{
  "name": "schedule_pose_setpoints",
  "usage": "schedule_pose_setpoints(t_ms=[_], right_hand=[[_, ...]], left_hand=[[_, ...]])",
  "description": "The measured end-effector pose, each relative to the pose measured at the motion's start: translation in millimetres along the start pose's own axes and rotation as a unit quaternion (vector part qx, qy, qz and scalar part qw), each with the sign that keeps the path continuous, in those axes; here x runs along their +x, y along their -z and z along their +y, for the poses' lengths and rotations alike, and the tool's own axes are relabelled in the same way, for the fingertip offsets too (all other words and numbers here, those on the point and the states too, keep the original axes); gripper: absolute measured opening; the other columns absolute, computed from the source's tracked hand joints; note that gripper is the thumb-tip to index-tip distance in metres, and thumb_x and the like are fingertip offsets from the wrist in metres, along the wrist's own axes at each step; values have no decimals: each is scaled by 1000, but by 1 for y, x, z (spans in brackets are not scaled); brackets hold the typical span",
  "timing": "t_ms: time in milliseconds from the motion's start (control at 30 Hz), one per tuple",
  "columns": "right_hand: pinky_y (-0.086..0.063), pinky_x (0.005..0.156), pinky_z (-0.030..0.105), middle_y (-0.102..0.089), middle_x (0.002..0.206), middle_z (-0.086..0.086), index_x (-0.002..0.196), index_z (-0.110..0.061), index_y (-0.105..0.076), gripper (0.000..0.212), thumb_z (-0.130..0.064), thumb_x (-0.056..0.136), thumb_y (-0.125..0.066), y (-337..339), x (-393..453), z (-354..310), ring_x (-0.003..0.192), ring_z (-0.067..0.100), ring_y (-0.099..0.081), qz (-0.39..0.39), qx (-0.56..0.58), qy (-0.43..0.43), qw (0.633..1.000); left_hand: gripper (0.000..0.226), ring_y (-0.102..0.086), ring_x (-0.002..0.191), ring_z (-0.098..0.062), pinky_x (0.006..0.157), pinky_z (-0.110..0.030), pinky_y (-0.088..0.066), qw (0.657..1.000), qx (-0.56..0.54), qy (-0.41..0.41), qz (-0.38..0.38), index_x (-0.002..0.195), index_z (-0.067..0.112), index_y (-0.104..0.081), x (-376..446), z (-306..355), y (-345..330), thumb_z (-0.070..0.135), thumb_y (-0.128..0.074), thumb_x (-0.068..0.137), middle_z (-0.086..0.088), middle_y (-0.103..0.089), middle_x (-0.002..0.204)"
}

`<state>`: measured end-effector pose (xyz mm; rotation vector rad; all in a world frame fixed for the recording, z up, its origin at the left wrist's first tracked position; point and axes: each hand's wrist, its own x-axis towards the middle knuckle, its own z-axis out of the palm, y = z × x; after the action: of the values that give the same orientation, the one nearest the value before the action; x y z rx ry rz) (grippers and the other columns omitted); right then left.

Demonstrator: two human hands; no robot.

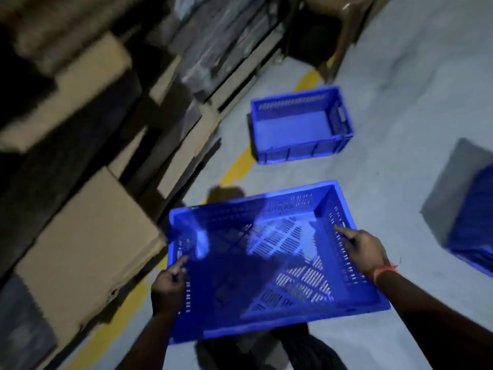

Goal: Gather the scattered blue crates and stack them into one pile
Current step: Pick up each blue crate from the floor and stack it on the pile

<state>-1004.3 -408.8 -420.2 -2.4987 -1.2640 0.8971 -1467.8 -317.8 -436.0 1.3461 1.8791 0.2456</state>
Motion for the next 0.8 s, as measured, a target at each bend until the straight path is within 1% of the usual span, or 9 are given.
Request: schedule_pose_setpoints(t_ms=[67,167,233,300,400,533,600,667,800], right_hand=[[-47,74,29,-73,103,13,129,-31,-62,47,-10,87,-62,72,-26,14,94,34,-68,21,5,-3,1000],[-50,73,33,-73,103,14,136,-38,-53,57,-13,86,-60,160,-55,39,92,34,-69,55,2,-34,998],[-49,69,37,-72,94,20,138,-39,-48,60,-12,86,-58,210,-66,53,86,38,-68,93,15,-49,994],[-48,68,37,-72,90,22,137,-34,-52,57,-9,87,-59,251,-73,64,85,40,-68,126,38,-60,989],[-51,69,35,-75,95,14,133,-37,-57,52,-13,86,-61,296,-71,88,83,36,-70,159,64,-77,982],[-55,71,35,-76,92,5,126,-46,-59,50,-19,85,-63,341,-50,121,75,27,-71,195,93,-90,972],[-54,74,33,-76,99,3,122,-51,-58,49,-19,86,-62,368,-36,128,83,24,-71,214,101,-90,967],[-54,78,33,-74,109,0,123,-45,-60,45,-17,87,-61,395,-15,136,89,23,-70,222,105,-94,965],[-56,80,33,-71,115,-4,127,-39,-61,44,-16,89,-59,446,43,159,82,24,-72,233,116,-117,958]], left_hand=[[32,-66,99,-16,72,-23,-49,999,34,-39,-4,124,28,-68,-28,68,9,21,-55,95,-7,-71,120],[38,-72,84,-26,67,-37,-54,984,130,-116,-29,127,44,-61,-52,165,23,32,-53,92,-9,-76,96],[41,-72,92,-25,70,-36,-50,972,162,-161,-52,131,43,-59,-60,234,26,28,-58,93,-6,-75,106],[40,-68,105,-20,76,-31,-47,961,160,-212,-78,131,41,-60,-66,298,27,37,-56,91,6,-71,116],[45,-68,106,-16,82,-32,-52,943,158,-281,-85,126,48,-60,-55,371,17,49,-47,83,8,-71,118],[39,-73,87,-17,74,-29,-54,922,199,-321,-90,121,60,-56,-24,464,-8,37,-54,90,1,-76,103],[41,-71,68,-10,66,-26,-51,909,219,-343,-86,118,60,-56,-15,515,-25,26,-58,93,5,-77,80],[41,-65,54,-2,59,-24,-46,907,217,-350,-85,116,55,-59,-6,564,-45,20,-58,95,10,-71,60],[34,-65,52,-5,60,-28,-51,902,200,-366,-115,116,47,-65,33,654,-94,23,-56,94,8,-71,58]])
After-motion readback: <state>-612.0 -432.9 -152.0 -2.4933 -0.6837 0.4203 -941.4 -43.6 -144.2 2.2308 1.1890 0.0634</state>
